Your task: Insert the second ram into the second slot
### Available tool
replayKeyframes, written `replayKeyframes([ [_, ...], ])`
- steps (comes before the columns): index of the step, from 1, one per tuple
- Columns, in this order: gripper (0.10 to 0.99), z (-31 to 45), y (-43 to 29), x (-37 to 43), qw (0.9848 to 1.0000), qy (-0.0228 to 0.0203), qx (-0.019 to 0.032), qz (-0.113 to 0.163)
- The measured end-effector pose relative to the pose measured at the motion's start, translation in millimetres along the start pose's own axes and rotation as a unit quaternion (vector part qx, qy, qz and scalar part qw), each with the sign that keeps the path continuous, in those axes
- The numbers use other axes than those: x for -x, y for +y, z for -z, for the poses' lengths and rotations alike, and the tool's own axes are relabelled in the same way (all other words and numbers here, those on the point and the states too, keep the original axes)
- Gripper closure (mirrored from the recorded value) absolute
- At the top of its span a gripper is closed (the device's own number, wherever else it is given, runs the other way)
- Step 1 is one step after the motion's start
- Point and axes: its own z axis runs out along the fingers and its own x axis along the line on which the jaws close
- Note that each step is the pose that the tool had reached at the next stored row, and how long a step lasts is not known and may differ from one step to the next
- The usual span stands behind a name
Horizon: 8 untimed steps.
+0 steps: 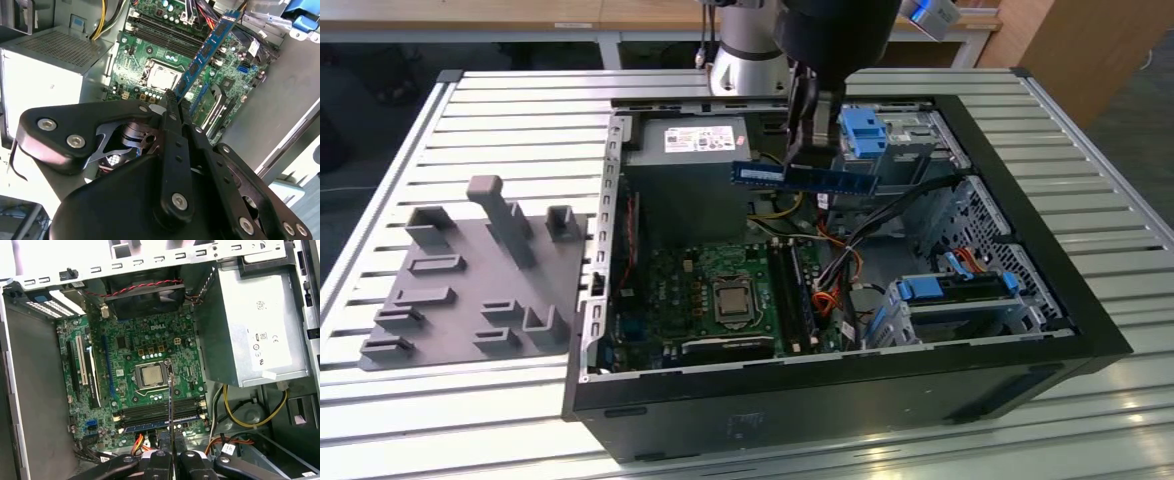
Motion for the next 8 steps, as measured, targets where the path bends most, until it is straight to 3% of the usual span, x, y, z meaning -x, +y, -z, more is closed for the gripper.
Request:
replayKeyframes([
  [8,0.949,0.0,0.0,0.0,0.9998,-0.0007,-0.0002,-0.019],
])
